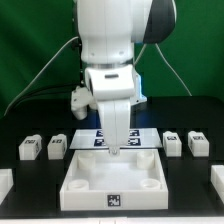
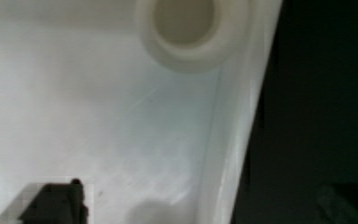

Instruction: Assemble one leg

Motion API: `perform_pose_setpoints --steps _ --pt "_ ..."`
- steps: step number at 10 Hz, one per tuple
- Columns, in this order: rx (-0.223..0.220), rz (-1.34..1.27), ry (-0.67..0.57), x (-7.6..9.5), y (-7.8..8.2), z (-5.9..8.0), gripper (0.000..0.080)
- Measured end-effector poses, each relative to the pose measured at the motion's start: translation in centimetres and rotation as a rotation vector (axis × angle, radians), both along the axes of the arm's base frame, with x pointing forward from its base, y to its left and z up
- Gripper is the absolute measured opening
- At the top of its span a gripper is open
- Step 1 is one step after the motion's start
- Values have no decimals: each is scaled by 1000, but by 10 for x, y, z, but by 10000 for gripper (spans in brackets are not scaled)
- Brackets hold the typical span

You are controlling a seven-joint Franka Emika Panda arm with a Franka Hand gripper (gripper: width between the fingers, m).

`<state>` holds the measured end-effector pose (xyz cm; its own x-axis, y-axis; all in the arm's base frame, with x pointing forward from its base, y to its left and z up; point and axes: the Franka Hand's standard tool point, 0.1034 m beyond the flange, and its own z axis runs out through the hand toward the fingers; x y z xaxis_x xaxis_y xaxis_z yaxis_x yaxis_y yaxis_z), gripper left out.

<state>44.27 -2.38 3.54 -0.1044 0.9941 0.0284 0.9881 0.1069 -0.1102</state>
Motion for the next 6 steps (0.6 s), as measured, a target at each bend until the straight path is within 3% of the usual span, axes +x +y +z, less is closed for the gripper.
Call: perform_pose_setpoints --steps 2,5,6 --pt "6 -33 29 -7 0 -22 650" --pt "-3 -95 53 -7 0 -24 650" --pt "-3 -96 53 -7 0 -24 523"
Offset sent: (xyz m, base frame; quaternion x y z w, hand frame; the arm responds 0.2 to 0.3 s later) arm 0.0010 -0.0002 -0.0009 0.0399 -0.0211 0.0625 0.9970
